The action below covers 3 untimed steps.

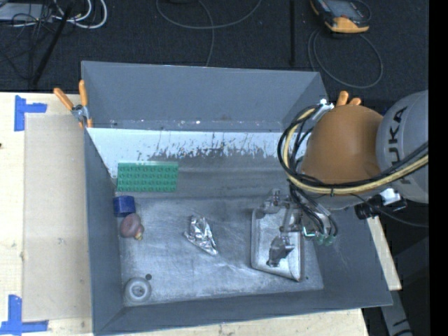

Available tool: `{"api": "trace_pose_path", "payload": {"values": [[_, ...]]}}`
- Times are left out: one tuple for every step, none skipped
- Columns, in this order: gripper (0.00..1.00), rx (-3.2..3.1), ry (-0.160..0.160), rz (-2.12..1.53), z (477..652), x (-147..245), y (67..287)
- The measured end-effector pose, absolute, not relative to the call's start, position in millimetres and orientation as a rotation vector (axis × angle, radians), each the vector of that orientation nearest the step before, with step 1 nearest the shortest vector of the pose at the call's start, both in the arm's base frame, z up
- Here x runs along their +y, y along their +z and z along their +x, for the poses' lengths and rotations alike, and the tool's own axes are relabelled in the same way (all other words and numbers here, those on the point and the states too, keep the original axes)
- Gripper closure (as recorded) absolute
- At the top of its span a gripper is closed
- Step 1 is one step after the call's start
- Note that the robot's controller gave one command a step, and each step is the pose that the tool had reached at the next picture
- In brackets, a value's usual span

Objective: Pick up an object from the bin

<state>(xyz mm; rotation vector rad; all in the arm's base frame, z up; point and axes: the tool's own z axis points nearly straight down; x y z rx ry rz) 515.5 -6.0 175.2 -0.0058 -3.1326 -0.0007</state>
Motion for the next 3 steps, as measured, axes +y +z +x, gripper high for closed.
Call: {"api": "trace_pose_path", "payload": {"values": [[0.0,-3.133,-0.006,-0.012,515.2,71.3,111.0],[0.0,-3.134,0.0,0.22,552.8,102.7,71.3],[1.0,-3.142,-0.003,0.219,554.7,103.5,73.9]]}}
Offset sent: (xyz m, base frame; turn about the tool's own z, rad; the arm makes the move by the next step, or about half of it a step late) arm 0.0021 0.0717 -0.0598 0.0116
